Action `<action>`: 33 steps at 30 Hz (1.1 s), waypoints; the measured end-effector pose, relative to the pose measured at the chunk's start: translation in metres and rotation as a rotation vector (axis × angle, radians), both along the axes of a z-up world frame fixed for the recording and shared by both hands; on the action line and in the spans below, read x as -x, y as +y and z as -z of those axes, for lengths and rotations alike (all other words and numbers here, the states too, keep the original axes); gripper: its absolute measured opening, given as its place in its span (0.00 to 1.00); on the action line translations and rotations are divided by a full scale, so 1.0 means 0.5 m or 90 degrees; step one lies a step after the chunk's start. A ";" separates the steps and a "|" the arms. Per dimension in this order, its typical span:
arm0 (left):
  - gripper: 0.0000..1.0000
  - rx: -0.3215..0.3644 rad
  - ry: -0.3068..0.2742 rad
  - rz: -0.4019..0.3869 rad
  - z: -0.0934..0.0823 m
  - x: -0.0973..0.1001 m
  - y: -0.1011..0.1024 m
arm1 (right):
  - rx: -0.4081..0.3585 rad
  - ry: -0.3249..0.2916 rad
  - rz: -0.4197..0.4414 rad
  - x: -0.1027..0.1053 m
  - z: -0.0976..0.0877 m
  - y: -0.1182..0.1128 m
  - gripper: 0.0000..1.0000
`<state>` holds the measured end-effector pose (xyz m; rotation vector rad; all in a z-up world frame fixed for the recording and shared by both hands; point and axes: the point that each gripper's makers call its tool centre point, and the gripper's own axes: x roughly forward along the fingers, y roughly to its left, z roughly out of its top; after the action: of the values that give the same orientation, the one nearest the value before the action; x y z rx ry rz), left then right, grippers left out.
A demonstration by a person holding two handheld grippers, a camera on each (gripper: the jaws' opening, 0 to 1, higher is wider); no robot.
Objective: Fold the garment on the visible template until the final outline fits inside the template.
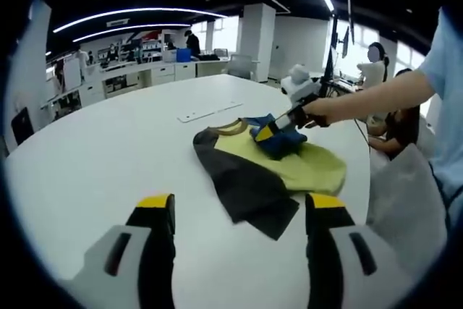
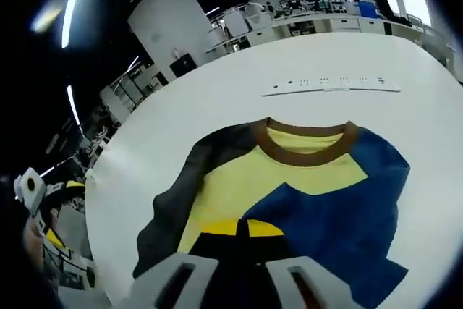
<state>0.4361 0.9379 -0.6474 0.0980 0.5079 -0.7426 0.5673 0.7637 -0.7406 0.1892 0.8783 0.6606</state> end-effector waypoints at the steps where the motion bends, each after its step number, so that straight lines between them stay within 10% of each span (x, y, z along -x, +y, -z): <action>1: 0.71 0.000 0.000 0.001 0.000 0.000 -0.001 | -0.005 -0.021 -0.017 0.000 -0.008 0.005 0.00; 21: 0.71 0.006 -0.001 0.022 -0.003 -0.004 -0.024 | -0.005 -0.144 0.013 0.033 -0.103 -0.127 0.70; 27: 0.71 0.008 -0.004 0.024 -0.007 -0.009 -0.026 | -0.005 -0.133 0.035 0.042 -0.092 -0.158 0.82; 33: 0.71 0.009 -0.003 0.023 -0.006 -0.010 -0.026 | -0.023 -0.103 0.086 0.040 -0.071 -0.189 0.74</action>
<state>0.4408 0.9248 -0.6443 0.0959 0.4973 -0.7814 0.5474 0.6692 -0.7052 0.2229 0.6929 0.5582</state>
